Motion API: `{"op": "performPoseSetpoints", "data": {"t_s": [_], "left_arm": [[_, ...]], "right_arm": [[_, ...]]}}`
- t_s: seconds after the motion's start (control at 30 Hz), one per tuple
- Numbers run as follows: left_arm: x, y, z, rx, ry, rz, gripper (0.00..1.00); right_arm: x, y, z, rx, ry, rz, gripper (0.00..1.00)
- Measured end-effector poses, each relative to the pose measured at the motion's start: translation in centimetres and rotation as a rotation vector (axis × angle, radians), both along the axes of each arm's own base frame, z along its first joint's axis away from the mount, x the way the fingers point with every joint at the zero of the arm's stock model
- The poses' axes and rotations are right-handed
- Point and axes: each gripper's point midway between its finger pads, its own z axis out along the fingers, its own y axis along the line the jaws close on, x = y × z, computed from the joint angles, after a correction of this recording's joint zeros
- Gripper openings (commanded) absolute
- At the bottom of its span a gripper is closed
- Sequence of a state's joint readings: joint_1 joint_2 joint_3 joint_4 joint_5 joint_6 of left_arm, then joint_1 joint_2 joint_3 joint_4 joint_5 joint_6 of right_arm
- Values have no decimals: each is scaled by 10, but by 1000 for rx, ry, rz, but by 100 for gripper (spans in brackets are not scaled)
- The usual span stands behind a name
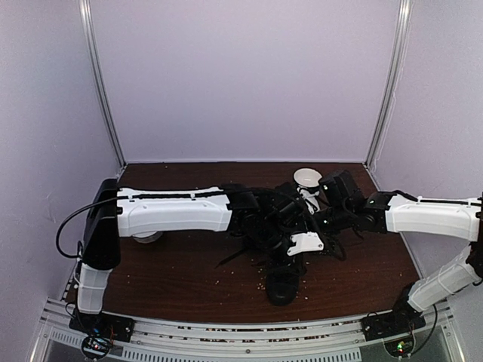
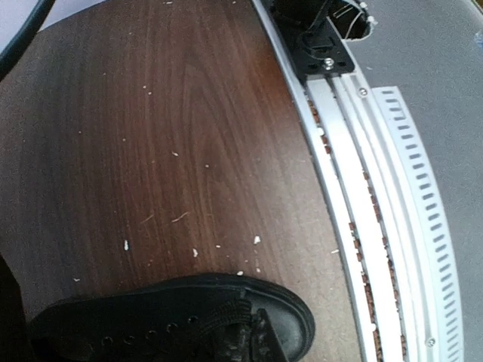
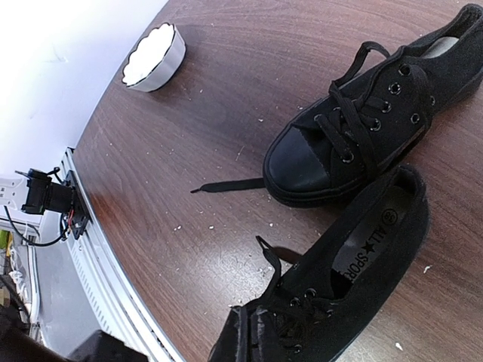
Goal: Tie the shoes
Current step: Wrap the half-tied shoelace around a loop with the shoelace.
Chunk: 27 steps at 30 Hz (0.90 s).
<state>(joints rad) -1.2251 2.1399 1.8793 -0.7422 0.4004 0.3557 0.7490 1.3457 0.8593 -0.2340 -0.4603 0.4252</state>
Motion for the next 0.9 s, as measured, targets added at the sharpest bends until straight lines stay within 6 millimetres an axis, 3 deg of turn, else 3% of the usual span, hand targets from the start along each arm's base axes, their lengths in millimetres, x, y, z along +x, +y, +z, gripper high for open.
{"op": "performPoseSetpoints", "data": {"t_s": [0.17,0.37,0.67,0.77,0.9], "left_arm": [[19,-14,-18,10,-89,29,0],[35,-27,-34,12,-189,65,0],[40,-29,-45,22,-267,92,42],[34,-24,-44,-8,-273,83,47],[22,-16,-32,-47,-268,68,45]], "right_arm": [[3,1,-4,-2,6,2,0],[12,-15,-19,-63,25,-48,0],[12,-23,-27,-106,32,-59,0],[10,-16,-22,-78,29,-40,0],[4,-6,-16,-39,25,-1,0]]}}
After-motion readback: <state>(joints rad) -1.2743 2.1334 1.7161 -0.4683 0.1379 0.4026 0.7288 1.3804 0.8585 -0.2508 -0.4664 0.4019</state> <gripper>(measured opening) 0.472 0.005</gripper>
